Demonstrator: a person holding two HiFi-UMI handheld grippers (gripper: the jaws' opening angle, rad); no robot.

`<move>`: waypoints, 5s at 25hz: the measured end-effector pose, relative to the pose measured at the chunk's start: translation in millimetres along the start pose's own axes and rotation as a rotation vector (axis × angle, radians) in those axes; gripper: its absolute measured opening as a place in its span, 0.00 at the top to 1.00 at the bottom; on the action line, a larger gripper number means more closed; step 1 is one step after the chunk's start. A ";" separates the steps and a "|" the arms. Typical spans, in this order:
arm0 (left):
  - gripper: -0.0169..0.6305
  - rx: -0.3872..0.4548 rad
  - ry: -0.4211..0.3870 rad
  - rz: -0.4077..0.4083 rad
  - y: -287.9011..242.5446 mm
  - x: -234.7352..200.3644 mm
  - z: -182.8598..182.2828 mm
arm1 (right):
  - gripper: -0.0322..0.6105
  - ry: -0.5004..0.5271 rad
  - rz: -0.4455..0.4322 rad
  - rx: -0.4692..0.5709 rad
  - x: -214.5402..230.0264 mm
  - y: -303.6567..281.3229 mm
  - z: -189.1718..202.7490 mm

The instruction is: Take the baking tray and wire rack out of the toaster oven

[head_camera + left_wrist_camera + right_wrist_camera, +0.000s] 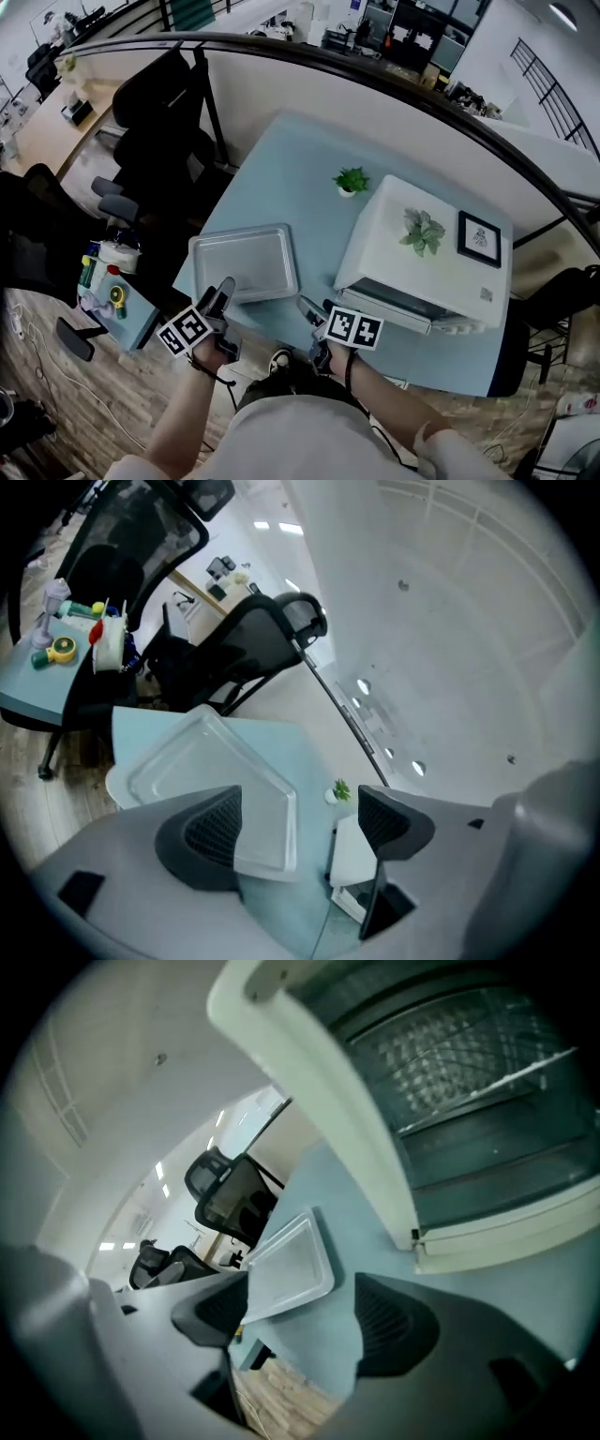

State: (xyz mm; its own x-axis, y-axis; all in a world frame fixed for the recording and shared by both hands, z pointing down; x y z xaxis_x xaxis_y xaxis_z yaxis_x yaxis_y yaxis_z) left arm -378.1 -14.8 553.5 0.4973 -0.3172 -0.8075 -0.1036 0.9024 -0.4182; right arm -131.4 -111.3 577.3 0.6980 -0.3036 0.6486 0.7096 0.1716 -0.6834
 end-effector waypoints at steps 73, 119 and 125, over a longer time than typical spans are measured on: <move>0.74 -0.155 0.391 0.581 -236.2 198.9 234.1 | 0.70 -0.517 -0.385 0.949 239.3 201.2 -94.0; 0.96 -0.371 0.362 0.504 -101.2 178.9 262.5 | 0.93 -0.634 -0.362 0.848 176.7 240.3 32.2; 0.96 -0.405 0.365 0.511 -77.6 172.6 263.4 | 0.93 -0.638 -0.338 0.828 164.1 244.8 60.6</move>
State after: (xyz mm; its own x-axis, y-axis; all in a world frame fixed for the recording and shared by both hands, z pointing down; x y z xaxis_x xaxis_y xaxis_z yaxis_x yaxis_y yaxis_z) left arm -57.4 -62.8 556.2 -0.0082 -0.0272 -0.9996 -0.5890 0.8079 -0.0171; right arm 162.6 -62.3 536.7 0.2074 0.0467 0.9771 0.5520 0.8190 -0.1564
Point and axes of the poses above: the fingertips, and each gripper's own axes: y backward along the fingers, x to its right, z out of its underside, the point moved 4 cm from there along y, backward along the fingers, and after that the axes turned 8 degrees about -x, right-handed, at the moved point
